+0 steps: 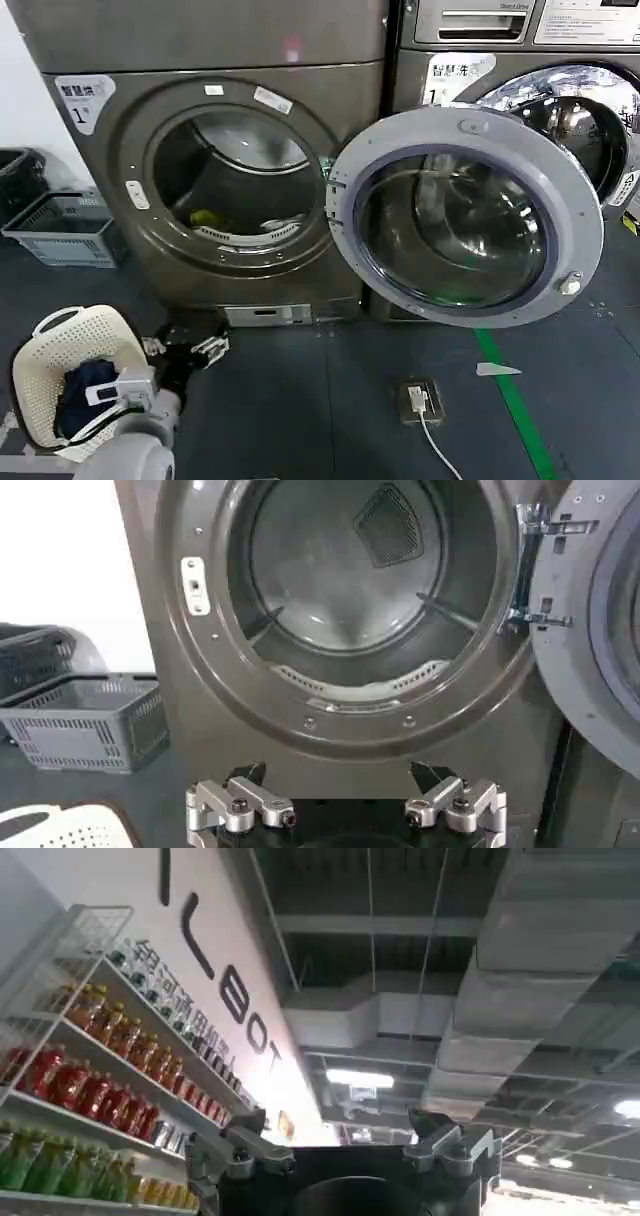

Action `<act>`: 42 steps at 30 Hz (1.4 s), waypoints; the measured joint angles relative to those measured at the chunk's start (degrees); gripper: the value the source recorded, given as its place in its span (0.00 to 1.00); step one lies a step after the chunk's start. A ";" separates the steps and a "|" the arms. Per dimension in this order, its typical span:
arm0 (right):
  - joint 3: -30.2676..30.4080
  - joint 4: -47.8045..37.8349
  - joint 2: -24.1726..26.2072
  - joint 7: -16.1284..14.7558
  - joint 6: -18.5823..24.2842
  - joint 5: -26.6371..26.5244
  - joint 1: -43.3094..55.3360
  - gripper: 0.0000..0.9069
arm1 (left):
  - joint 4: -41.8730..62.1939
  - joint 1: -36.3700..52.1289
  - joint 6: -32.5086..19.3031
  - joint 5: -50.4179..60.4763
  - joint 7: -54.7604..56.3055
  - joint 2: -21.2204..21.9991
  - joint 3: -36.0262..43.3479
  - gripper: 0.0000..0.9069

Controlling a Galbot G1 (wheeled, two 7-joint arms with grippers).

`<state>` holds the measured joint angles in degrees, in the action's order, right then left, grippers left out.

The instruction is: Grasp the clothes from the dryer.

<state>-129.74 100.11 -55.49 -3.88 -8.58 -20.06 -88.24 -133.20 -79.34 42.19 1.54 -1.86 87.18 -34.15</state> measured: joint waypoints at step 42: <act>-1.59 -0.25 -1.23 1.19 0.78 -1.21 -0.35 1.00 | -0.16 -0.97 0.00 0.69 -0.49 0.12 0.12 1.00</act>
<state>-131.33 99.86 -56.72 -2.69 -7.80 -21.27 -88.59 -133.36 -80.30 42.20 2.23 -2.35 87.30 -34.03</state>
